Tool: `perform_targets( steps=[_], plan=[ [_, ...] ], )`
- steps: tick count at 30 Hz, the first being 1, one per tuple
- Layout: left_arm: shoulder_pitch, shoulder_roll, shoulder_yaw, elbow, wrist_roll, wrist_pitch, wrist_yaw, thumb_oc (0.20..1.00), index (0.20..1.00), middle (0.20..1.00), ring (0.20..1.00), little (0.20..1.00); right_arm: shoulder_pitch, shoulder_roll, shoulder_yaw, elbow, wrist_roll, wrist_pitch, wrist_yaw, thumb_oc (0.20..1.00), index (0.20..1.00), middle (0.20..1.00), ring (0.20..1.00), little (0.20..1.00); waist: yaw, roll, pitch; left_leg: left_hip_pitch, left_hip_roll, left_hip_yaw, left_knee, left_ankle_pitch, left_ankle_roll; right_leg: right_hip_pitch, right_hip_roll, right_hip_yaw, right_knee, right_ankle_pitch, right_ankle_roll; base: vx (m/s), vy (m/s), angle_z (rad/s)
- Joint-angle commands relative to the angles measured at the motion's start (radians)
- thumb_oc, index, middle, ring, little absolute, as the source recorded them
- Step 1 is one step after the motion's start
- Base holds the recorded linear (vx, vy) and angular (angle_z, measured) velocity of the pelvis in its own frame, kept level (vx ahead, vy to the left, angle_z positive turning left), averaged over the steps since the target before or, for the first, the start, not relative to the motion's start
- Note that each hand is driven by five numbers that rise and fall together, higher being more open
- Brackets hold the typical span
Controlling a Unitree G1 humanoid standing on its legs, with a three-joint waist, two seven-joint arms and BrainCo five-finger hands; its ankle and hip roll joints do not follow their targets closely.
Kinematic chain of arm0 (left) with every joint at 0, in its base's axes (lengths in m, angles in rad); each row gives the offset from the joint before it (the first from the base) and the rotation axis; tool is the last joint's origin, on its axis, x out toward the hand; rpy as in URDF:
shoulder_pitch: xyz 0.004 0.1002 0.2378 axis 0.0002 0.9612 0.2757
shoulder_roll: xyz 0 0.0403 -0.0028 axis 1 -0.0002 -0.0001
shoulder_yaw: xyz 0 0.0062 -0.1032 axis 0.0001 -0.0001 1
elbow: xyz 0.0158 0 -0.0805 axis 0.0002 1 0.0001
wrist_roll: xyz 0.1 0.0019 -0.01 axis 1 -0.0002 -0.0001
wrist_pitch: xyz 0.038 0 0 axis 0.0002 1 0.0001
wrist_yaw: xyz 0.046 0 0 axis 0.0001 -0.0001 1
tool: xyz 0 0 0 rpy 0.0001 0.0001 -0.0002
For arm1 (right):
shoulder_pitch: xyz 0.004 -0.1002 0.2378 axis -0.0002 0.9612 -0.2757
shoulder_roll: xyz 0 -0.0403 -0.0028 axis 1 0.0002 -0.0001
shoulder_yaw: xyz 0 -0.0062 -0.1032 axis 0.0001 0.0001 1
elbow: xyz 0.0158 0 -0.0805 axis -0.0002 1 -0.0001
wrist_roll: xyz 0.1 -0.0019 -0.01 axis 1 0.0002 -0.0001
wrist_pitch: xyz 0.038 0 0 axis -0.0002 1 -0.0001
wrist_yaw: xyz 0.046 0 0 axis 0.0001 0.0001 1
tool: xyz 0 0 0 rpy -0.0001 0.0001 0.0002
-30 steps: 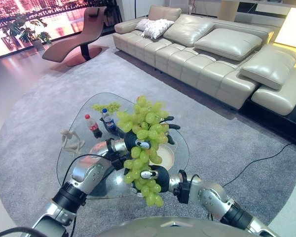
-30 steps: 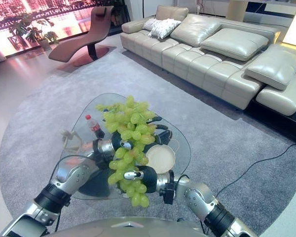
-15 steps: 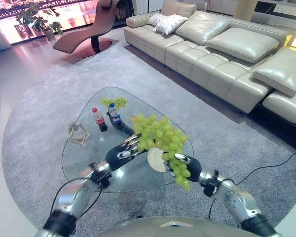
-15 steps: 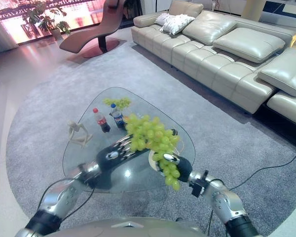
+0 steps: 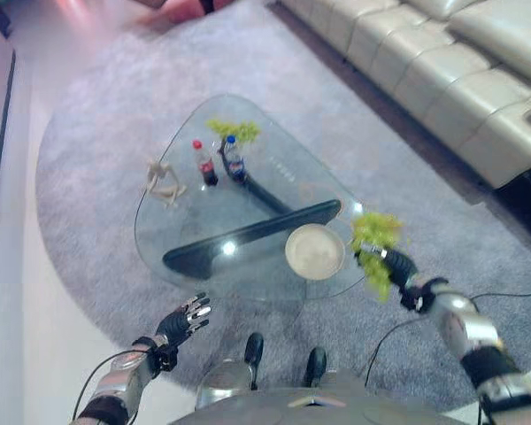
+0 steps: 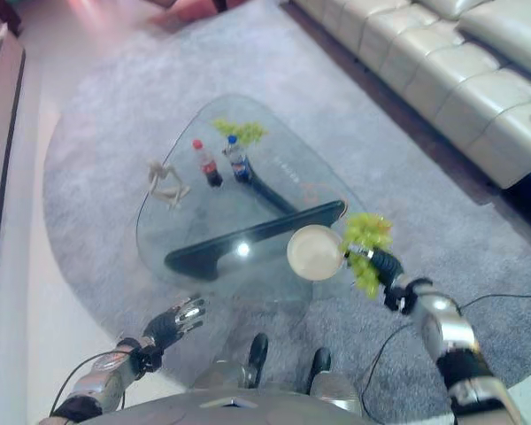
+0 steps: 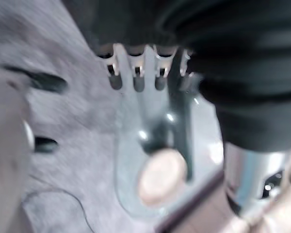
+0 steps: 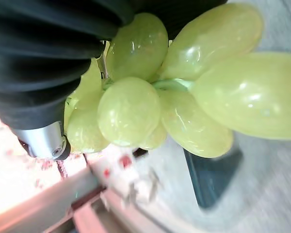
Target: Pick up fruits into the plate
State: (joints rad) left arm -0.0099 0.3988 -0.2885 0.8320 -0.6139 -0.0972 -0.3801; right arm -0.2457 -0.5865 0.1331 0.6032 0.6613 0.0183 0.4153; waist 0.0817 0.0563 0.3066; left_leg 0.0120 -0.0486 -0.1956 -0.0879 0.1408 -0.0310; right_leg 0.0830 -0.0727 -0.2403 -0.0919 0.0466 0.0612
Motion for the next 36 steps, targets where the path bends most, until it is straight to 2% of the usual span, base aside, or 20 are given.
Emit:
perform_targets(
  steps=[1,3,4,5,7,8,11,13,20,36],
  plan=[
    [-0.074,-0.016,-0.019,0.063,0.022,-0.056,0.061,1.0,1.0,1.0,1.0,1.0,-0.135,-0.059,0.02,-0.039,-0.036,-0.145,-0.078,0.2,0.2,0.2,0.2,0.2,0.038,-0.019,0.056,-0.007,-0.024,0.072,0.143,-0.226,0.029,-0.073,-0.017,0.043,0.163,-0.104,-0.004,-0.1,0.007,0.2],
    [-0.077,-0.027,-0.02,0.109,0.032,-0.066,0.07,1.0,1.0,1.0,1.0,1.0,-0.165,-0.068,0.01,-0.023,-0.062,-0.175,-0.132,0.2,0.2,0.2,0.2,0.2,0.044,-0.015,0.083,-0.033,-0.034,0.057,0.153,-0.226,0.032,-0.097,-0.014,0.038,0.178,-0.111,-0.01,-0.11,-0.017,0.18],
    [-0.081,-0.032,-0.03,0.132,0.056,-0.086,0.099,1.0,1.0,1.0,1.0,1.0,-0.201,-0.086,-0.002,-0.002,-0.11,-0.195,-0.195,0.2,0.2,0.2,0.2,0.2,0.053,-0.01,0.109,-0.067,-0.041,0.045,0.167,-0.223,0.034,-0.128,-0.015,0.029,0.195,-0.114,-0.012,-0.14,-0.025,0.14],
    [-0.083,-0.033,-0.032,0.137,0.06,-0.092,0.103,1.0,1.0,1.0,1.0,1.0,-0.208,-0.089,-0.003,0.003,-0.115,-0.197,-0.201,0.2,0.2,0.2,0.2,0.2,0.054,-0.009,0.113,-0.074,-0.043,0.043,0.17,-0.223,0.034,-0.134,-0.016,0.027,0.198,-0.114,-0.012,-0.16,-0.025,0.14],
    [-0.096,-0.041,-0.047,0.173,0.083,-0.114,0.174,1.0,1.0,1.0,1.0,1.0,-0.276,-0.114,0.006,0.05,-0.188,-0.217,-0.288,0.2,0.2,0.2,0.2,0.2,0.062,0.002,0.15,-0.123,-0.051,0.028,0.194,-0.215,0.035,-0.185,-0.018,0.015,0.229,-0.114,-0.015,-0.16,0.0,0.18],
    [-0.106,-0.044,-0.06,0.187,0.104,-0.104,0.199,1.0,1.0,1.0,1.0,1.0,-0.311,-0.125,0.019,0.066,-0.211,-0.223,-0.323,0.2,0.2,0.2,0.2,0.2,0.063,0.008,0.169,-0.145,-0.053,0.025,0.202,-0.21,0.036,-0.209,-0.019,0.011,0.242,-0.112,-0.018,-0.16,0.022,0.15],
    [-0.145,-0.058,-0.099,0.247,0.155,-0.114,0.261,1.0,1.0,1.0,1.0,1.0,-0.396,-0.139,0.044,0.108,-0.268,-0.226,-0.405,0.2,0.2,0.2,0.2,0.2,0.061,0.018,0.212,-0.198,-0.057,0.029,0.23,-0.2,0.035,-0.269,-0.02,0.005,0.278,-0.11,-0.023,-0.13,0.016,0.05],
    [-0.168,-0.069,-0.111,0.262,0.141,-0.098,0.303,1.0,1.0,1.0,1.0,1.0,-0.434,-0.137,0.071,0.123,-0.295,-0.209,-0.453,0.2,0.2,0.2,0.2,0.2,0.059,0.022,0.213,-0.235,-0.061,0.029,0.244,-0.197,0.035,-0.312,-0.02,-0.001,0.299,-0.113,-0.026,-0.08,0.025,0.02],
    [-0.199,-0.079,-0.135,0.211,0.09,-0.096,0.33,1.0,1.0,1.0,1.0,1.0,-0.505,-0.141,0.12,0.193,-0.393,-0.138,-0.52,0.2,0.2,0.2,0.2,0.2,0.061,0.039,0.213,-0.345,-0.074,0.035,0.273,-0.189,0.039,-0.45,-0.018,-0.01,0.36,-0.116,-0.026,-0.05,0.048,0.02],
    [-0.214,-0.085,-0.172,0.157,0.05,-0.089,0.325,1.0,1.0,1.0,1.0,1.0,-0.594,-0.106,0.187,0.315,-0.571,-0.01,-0.602,0.2,0.2,0.2,0.2,0.2,0.082,0.053,0.213,-0.431,-0.08,0.07,0.308,-0.186,0.032,-0.562,-0.034,-0.013,0.427,-0.116,-0.009,-0.02,0.028,-0.01]
  ],
)
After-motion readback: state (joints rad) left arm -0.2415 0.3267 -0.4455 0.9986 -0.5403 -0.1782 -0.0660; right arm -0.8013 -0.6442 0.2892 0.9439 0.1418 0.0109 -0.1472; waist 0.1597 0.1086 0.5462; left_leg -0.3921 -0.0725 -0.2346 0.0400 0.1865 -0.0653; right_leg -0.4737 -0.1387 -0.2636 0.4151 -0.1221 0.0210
